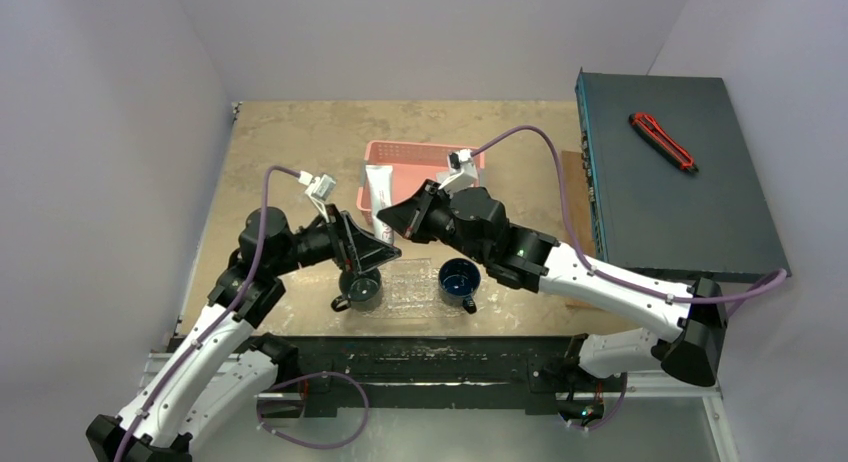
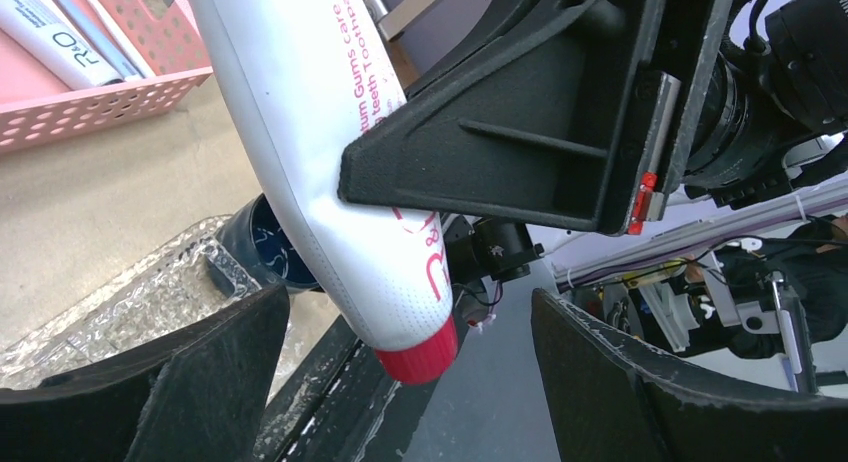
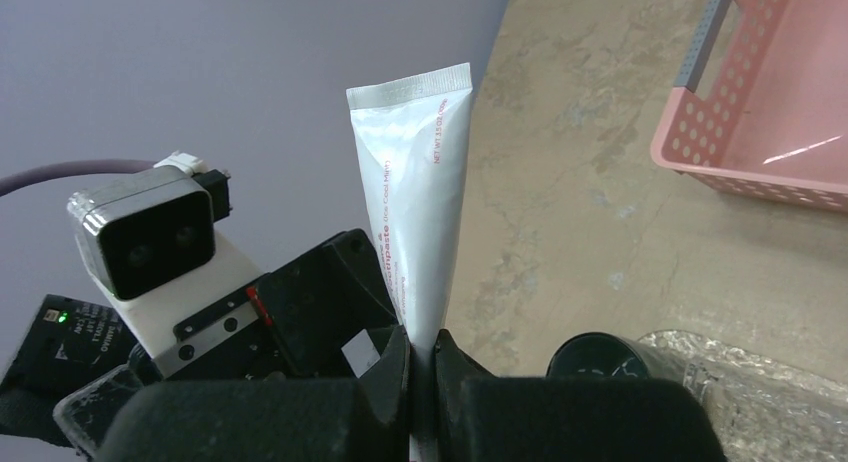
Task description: Prepare toiletry sets of a toothbrush and toothpaste on the tray
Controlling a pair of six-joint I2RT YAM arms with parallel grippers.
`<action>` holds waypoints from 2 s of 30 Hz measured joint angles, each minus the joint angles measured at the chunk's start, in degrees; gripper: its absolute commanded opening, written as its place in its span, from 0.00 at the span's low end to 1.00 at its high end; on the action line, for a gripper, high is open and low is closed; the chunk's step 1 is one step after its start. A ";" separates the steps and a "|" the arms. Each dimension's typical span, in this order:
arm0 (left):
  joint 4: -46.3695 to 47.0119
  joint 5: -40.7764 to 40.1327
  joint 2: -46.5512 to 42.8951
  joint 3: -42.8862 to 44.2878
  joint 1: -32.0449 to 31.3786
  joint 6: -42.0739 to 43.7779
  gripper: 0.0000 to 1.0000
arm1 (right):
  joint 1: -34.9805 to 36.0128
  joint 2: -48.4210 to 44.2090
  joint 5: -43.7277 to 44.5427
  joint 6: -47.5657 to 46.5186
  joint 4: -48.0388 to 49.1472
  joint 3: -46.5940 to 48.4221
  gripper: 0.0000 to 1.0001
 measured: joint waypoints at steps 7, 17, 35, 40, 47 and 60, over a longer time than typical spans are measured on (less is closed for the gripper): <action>3.19 1.25 0.33 -1.22 0.00 -2.12 0.67 | 0.85 0.39 0.02 1.03 2.27 0.00 0.00; 8.44 2.08 1.42 -2.34 0.28 -5.29 0.20 | 1.53 0.63 0.09 1.29 4.04 0.00 0.00; 9.20 5.79 0.57 -2.78 0.04 -6.54 0.00 | 1.90 -0.09 1.84 -2.86 1.38 1.29 0.51; 5.66 8.76 -0.35 -2.78 0.04 -4.81 0.00 | 1.90 -0.50 1.99 -8.46 -3.32 4.35 0.59; -4.90 12.90 -3.15 -0.26 0.04 1.09 0.00 | 1.90 -1.75 1.29 -18.14 -11.19 8.00 0.59; -18.71 24.63 -4.46 3.41 0.04 12.00 0.00 | 1.86 -8.28 -10.64 -33.75 -23.37 13.00 0.60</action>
